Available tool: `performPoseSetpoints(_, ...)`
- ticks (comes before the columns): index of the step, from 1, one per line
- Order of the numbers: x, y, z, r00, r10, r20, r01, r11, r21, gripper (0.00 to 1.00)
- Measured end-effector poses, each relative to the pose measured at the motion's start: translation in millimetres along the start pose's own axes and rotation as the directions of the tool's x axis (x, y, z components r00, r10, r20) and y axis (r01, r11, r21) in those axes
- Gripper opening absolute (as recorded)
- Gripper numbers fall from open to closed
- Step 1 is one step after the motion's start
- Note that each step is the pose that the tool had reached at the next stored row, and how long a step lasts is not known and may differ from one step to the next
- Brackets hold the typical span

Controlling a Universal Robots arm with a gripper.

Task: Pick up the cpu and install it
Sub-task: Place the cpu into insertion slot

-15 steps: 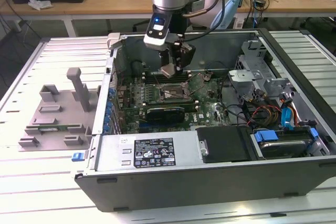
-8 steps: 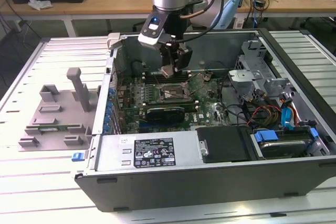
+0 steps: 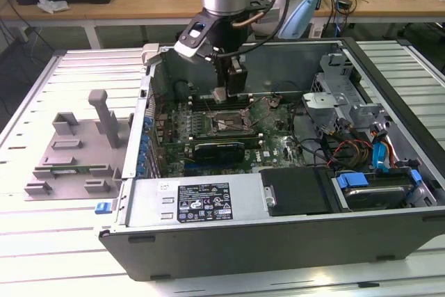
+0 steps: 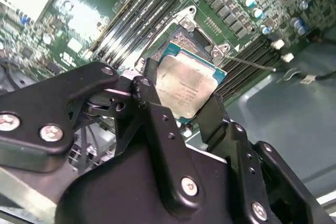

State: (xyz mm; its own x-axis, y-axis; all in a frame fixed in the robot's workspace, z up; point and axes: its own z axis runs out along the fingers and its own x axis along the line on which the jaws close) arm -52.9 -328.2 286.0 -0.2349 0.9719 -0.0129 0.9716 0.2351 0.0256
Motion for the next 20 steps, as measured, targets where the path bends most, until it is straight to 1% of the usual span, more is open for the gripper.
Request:
performPoseSetpoints(1, 0.0, 0.0, 0.3, 0.9994, 0.035, 0.0010, -0.035, 0.9994, 0.0004, 0.54)
performPoseSetpoints(2, 0.0, 0.0, 0.5, 0.9986, 0.052, 0.0015, -0.052, 0.9986, 0.0007, 0.54)
performPoseSetpoints(3, 0.0, 0.0, 0.8, 0.9964, 0.085, 0.0022, -0.085, 0.9964, 0.0010, 0.54)
performPoseSetpoints(4, 0.0, 0.0, 1.2, 0.9921, 0.126, 0.0034, -0.126, 0.9921, 0.0014, 0.54)
performPoseSetpoints(5, 0.0, 0.0, 1.6, 0.9877, 0.156, 0.0042, -0.156, 0.9877, 0.0017, 0.54)
performPoseSetpoints(6, 0.0, -0.1, 1.8, 0.9840, 0.178, 0.0049, -0.178, 0.9840, 0.0020, 0.54)
performPoseSetpoints(7, 0.2, -0.2, 1.9, 0.9823, 0.187, 0.0056, -0.187, 0.9823, 0.0008, 0.54)
performPoseSetpoints(8, 0.2, -0.4, 2.1, 0.9821, 0.188, 0.0061, -0.188, 0.9821, -0.0083, 0.54)
performPoseSetpoints(9, 0.3, -0.4, 2.2, 0.9821, 0.188, 0.0067, -0.188, 0.9819, -0.0241, 0.54)
performPoseSetpoints(10, 0.6, -1.1, 2.5, 0.9821, 0.188, 0.0078, -0.188, 0.9812, -0.0448, 0.54)
performPoseSetpoints(11, 0.9, -2.1, 4.1, 0.9821, 0.188, 0.0080, -0.188, 0.9809, -0.0507, 0.54)
performPoseSetpoints(13, 1.2, -3.6, 9.2, 0.9820, 0.189, 0.0082, -0.188, 0.9808, -0.0514, 0.54)
performPoseSetpoints(17, 1.4, -4.1, 23.5, 0.9817, 0.190, 0.0083, -0.190, 0.9805, -0.0510, 0.54)
performPoseSetpoints(20, 1.7, -4.2, 29.7, 0.9809, 0.194, 0.0082, -0.194, 0.9798, -0.0497, 0.54)
